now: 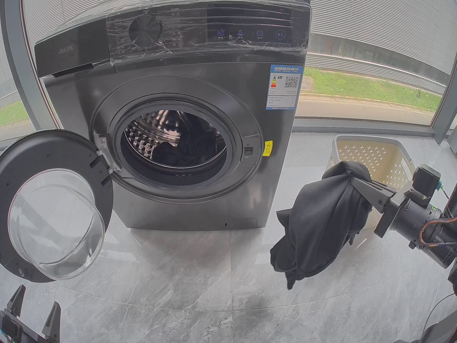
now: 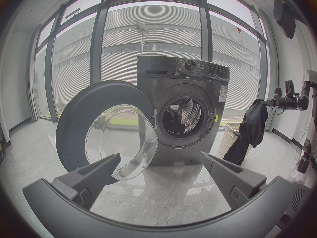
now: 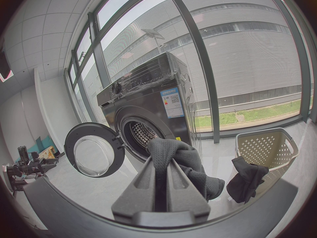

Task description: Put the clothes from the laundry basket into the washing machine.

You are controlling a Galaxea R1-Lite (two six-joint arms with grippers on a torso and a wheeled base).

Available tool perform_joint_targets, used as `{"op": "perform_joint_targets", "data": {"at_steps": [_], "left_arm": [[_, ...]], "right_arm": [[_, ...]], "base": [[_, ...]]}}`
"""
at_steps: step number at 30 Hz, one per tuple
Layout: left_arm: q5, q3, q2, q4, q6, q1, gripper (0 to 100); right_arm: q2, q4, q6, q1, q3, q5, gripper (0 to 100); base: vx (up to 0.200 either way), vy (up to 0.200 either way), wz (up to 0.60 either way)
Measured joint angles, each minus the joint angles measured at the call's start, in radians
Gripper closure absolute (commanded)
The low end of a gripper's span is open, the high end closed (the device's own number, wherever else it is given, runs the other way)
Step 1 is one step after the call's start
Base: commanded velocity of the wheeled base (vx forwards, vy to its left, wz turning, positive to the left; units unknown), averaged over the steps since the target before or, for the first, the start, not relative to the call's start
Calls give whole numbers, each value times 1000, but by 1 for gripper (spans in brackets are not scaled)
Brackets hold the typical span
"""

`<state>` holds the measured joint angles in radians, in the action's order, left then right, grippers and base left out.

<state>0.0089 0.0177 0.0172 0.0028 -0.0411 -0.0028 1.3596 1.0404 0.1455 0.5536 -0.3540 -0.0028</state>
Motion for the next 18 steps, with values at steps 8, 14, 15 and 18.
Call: {"op": "perform_joint_targets", "data": {"at_steps": [8,14,15,18], "left_arm": [[0,0,0,0,0,0,0],[1,0,0,0,0,-1,0],[1,0,0,0,0,0,0],[1,0,0,1,0,0,0]], "right_arm": [[6,2,0,0,3,0,100],[10,3,0,0,6,0,100],[10,4,0,0,8,0,100],[10,4,-1,0,9,1,100]], "base": [[0,200,0],[0,167,0],[0,0,0],[0,0,0]]}}
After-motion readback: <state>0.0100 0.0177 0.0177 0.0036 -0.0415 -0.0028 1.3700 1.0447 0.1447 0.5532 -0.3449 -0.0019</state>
